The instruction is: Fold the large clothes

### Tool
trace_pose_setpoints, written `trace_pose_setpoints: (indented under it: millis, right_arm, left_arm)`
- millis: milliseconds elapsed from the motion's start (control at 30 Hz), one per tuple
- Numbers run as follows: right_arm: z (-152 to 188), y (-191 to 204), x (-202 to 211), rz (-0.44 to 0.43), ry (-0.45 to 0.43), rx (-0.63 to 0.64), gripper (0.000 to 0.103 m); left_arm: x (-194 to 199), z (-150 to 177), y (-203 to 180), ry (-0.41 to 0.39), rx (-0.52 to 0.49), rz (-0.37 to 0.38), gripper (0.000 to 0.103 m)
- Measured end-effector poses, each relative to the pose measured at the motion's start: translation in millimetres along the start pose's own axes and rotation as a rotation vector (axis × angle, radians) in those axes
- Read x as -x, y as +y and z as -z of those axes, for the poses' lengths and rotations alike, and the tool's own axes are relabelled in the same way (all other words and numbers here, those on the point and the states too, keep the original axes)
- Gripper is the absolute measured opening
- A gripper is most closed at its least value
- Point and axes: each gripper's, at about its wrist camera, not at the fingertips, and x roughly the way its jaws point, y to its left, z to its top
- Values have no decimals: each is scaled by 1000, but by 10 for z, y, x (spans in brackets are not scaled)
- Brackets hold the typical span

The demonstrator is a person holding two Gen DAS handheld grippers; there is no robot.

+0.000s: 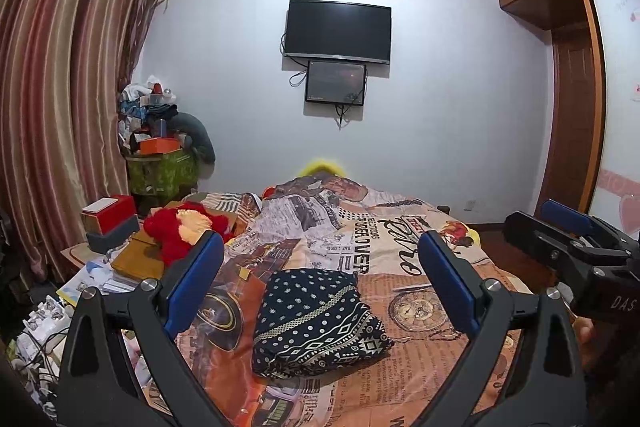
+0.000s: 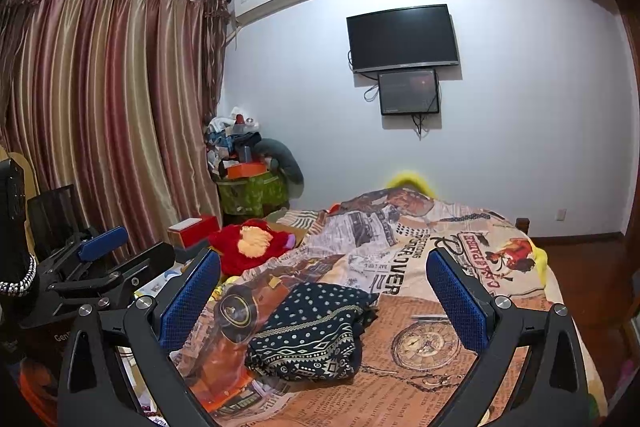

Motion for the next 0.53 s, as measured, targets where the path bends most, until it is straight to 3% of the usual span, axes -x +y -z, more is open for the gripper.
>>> trace_pose_setpoints:
  millis: [533]
  right_arm:
    - [-4, 2, 13, 0, 0, -5, 103]
  left_arm:
    - [-14, 10, -55, 13, 2, 14, 98]
